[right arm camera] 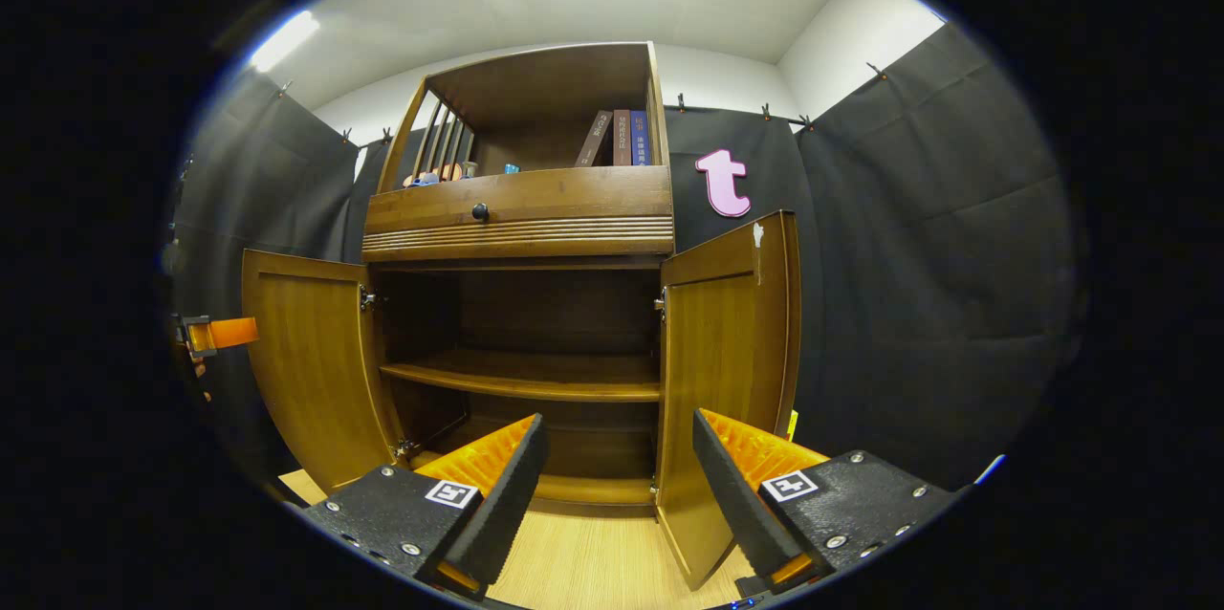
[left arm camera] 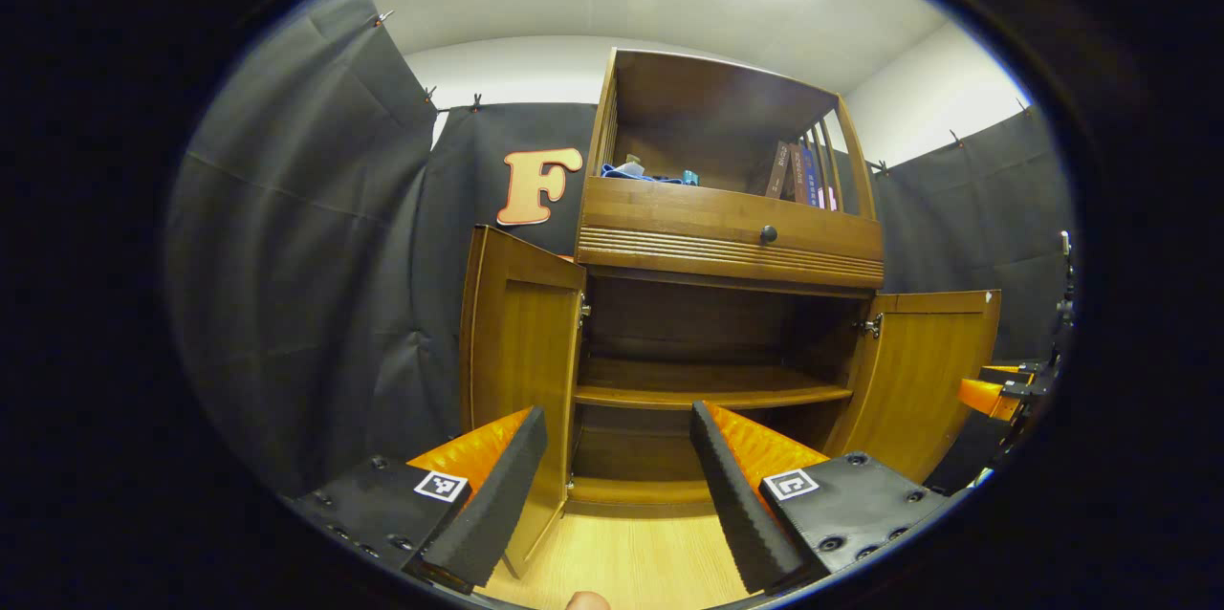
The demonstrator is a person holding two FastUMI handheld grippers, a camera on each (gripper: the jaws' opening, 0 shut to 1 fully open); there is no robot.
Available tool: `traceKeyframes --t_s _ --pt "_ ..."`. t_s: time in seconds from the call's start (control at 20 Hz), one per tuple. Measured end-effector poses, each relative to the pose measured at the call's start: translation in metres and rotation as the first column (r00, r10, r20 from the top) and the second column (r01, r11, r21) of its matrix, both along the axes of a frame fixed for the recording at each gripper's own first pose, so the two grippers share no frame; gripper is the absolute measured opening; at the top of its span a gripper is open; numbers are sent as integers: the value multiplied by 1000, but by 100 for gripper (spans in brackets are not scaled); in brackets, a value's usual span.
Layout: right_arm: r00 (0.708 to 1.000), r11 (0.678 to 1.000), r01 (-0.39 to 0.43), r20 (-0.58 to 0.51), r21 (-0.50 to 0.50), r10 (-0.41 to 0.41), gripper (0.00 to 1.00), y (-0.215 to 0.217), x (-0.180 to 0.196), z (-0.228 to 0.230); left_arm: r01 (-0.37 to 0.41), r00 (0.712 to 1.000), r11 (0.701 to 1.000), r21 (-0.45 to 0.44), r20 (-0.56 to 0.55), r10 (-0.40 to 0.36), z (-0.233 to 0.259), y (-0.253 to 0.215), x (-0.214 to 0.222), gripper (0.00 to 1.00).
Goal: Open the right door of the double-door shoe cabinet with the right hand, and open the left door with the left hand.
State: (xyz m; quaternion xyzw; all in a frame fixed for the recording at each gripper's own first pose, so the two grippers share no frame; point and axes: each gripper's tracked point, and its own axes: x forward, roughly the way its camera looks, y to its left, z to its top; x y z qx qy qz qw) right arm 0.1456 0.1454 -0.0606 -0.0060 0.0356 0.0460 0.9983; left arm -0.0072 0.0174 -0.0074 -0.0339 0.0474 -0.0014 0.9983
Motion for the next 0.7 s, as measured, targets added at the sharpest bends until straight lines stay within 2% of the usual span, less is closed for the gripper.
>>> traceKeyframes --t_s 0.15,0.2,0.25,0.35,0.4,0.45,0.5,0.55,0.65,0.7 --pt "1000 1000 -7 12 -1 7 99 2 -2 6 -12 1000 1000 2 -3 12 -3 2 4 99" --pt "1000 1000 -6 20 -2 6 93 2 -2 8 -17 1000 1000 4 -8 17 -5 5 5 99" --pt "1000 1000 -4 25 -3 4 99 2 -2 8 -19 1000 1000 2 -18 19 -9 6 6 99" --pt "1000 1000 -7 26 -5 8 99 6 0 10 -22 999 1000 -8 -33 22 -13 8 6 99" --pt "1000 1000 -12 27 -9 12 93 8 0 10 -30 999 1000 -8 -30 30 -11 9 7 99" --pt "999 1000 -12 30 -11 12 93 8 1 10 -40 999 999 -3 -26 40 -9 14 6 96" --pt "999 1000 -11 31 -9 11 99 8 3 10 -49 999 999 4 -20 49 -7 17 6 96" --pt "999 1000 -10 32 -6 10 99 8 4 10 -55 998 998 11 -15 55 -6 18 7 99" --pt "1000 1000 -7 29 -1 7 93 6 6 9 -63 998 998 18 -7 63 -6 23 6 96" --pt "1000 1000 -5 30 0 5 87 6 6 9 -65 998 998 23 -3 65 -4 23 6 96"
